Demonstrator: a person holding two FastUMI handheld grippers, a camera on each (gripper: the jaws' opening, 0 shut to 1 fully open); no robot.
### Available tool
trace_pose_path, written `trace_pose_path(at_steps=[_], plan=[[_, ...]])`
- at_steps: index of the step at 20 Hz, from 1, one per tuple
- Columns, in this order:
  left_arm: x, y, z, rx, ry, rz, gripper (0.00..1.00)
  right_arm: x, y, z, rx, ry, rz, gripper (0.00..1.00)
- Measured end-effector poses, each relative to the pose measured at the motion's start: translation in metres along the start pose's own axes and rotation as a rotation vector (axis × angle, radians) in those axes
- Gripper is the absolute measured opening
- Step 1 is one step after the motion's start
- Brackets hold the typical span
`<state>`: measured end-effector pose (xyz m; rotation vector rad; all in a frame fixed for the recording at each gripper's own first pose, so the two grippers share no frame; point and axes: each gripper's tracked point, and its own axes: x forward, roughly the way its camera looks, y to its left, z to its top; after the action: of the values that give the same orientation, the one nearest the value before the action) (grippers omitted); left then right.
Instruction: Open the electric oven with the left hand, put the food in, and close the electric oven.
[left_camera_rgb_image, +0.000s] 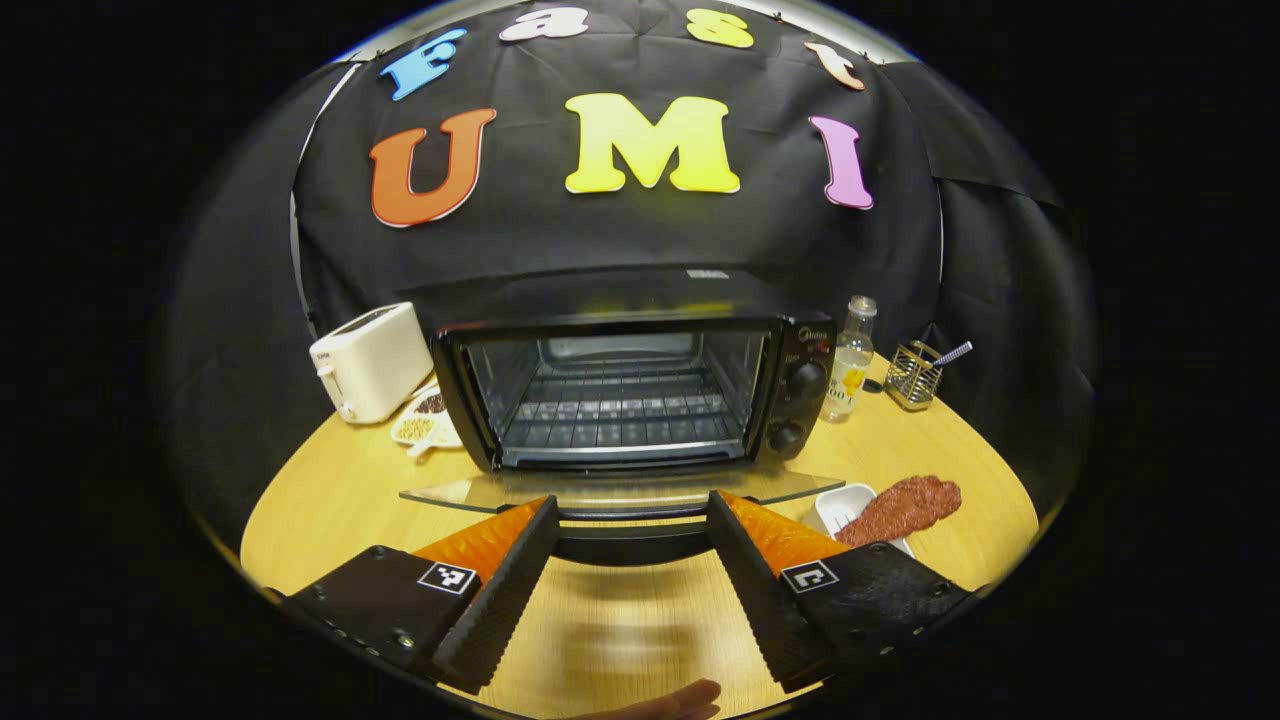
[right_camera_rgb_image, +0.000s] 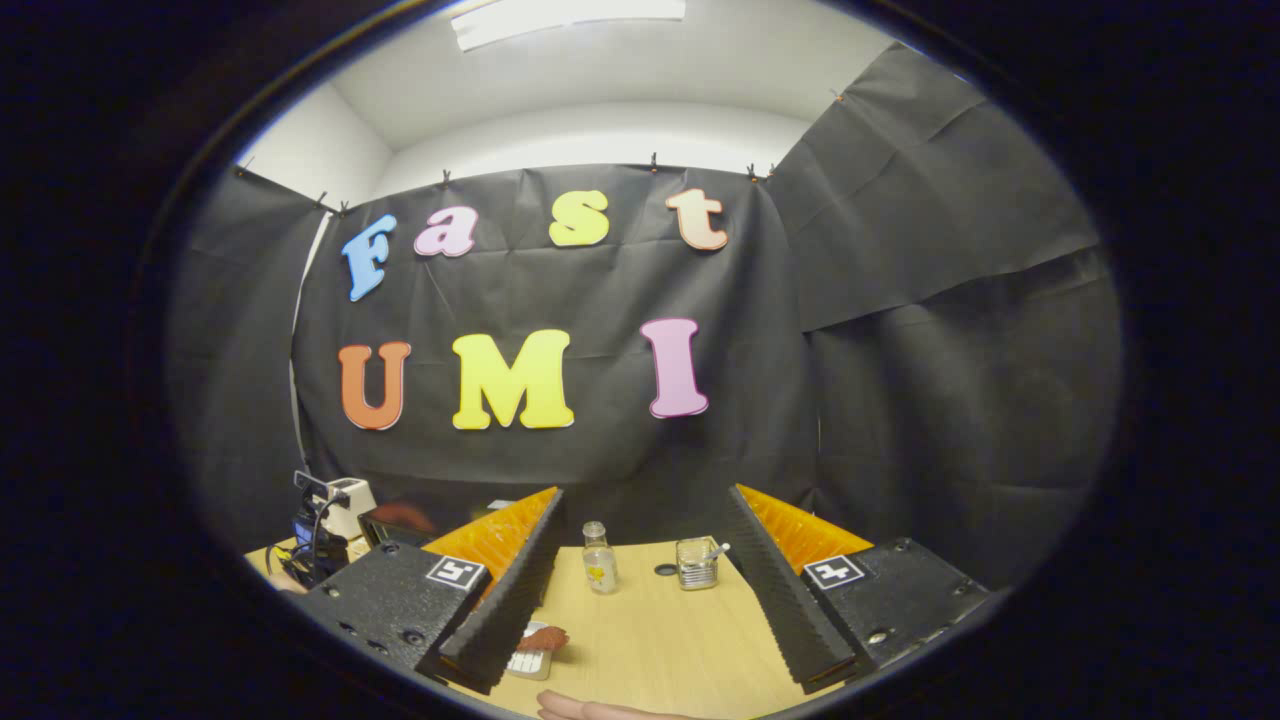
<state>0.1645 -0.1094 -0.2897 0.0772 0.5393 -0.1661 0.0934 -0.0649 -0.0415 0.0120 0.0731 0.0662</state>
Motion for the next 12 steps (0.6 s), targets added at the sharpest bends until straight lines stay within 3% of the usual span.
trace_pose_path(at_steps=[5,10,12], plan=[[0.0,0.001,-0.044,-0.002,0.045,0.001,0.94,-0.001,0.007,-0.003,-0.012,0.004,0.009,1.0],[0.013,0.003,-0.092,-0.087,0.14,0.003,0.95,0.005,0.011,-0.021,-0.018,0.052,0.009,1.0],[0.014,0.007,-0.086,-0.098,0.091,0.004,0.96,0.01,0.012,-0.03,-0.011,0.089,0.009,1.0]])
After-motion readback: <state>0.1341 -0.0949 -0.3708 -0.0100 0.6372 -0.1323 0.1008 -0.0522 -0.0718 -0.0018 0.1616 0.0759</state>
